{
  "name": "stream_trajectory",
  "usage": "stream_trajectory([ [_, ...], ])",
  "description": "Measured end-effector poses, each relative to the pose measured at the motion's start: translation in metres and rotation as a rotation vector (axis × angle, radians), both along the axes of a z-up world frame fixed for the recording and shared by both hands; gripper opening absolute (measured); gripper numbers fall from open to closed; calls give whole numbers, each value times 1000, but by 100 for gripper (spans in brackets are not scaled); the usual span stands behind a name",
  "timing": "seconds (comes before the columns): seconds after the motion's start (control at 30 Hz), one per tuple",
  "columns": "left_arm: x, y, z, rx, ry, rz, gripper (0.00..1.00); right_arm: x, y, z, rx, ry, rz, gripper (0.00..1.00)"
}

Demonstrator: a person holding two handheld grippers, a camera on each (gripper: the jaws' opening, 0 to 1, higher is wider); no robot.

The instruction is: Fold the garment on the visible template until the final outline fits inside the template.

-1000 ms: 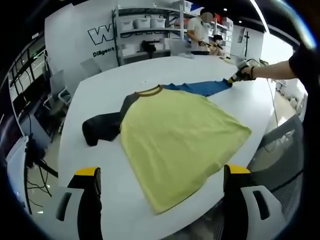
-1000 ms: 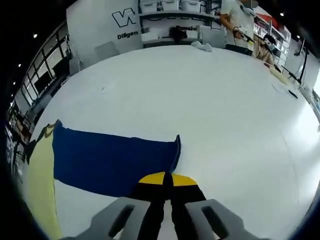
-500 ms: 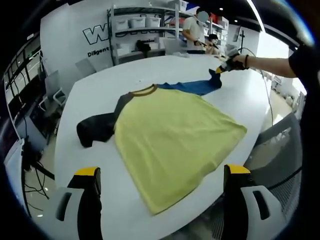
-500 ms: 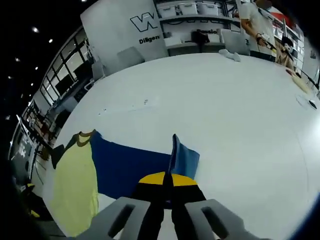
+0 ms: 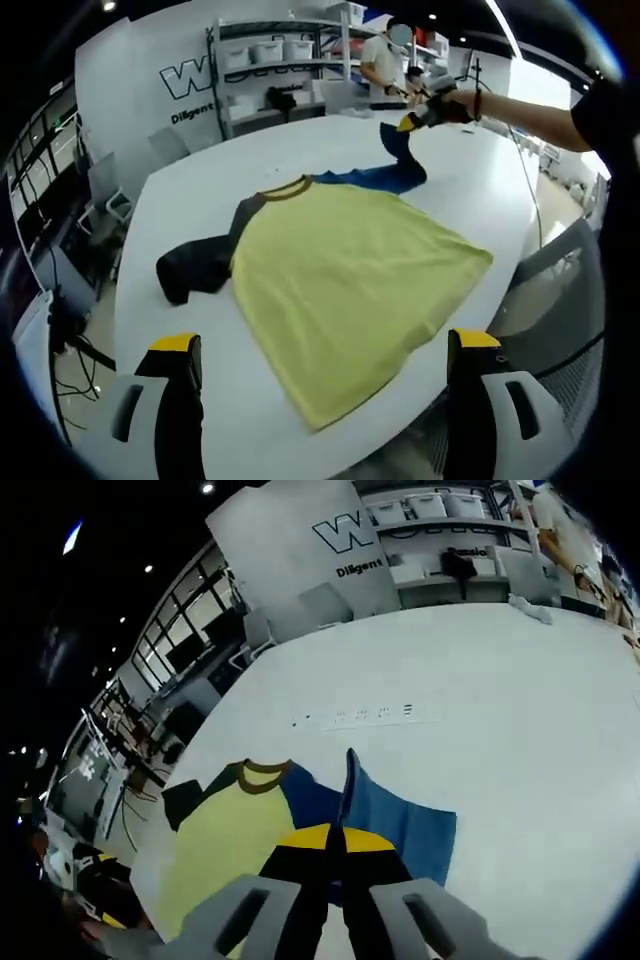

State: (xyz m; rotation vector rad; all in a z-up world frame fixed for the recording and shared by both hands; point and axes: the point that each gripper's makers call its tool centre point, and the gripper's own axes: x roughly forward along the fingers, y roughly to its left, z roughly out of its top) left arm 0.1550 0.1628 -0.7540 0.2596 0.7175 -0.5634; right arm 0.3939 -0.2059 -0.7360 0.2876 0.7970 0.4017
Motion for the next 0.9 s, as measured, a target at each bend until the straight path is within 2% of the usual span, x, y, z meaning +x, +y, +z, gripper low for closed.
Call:
stream_trajectory([
  [0.17,1,0,-1,-6,5,-2,99,-1,39,11,38,-16,46,0],
  [0.33,1,-2,-2,5,11,-13,99,-1,64,11,38,-20,81,0],
  [0.5,1,-3,-3,2,18,-23,99,-4,103,16,123,-7,118,0],
  [0.9,0,5,-3,2,20,-4,99,-7,165,18,164,-11,181,0],
])
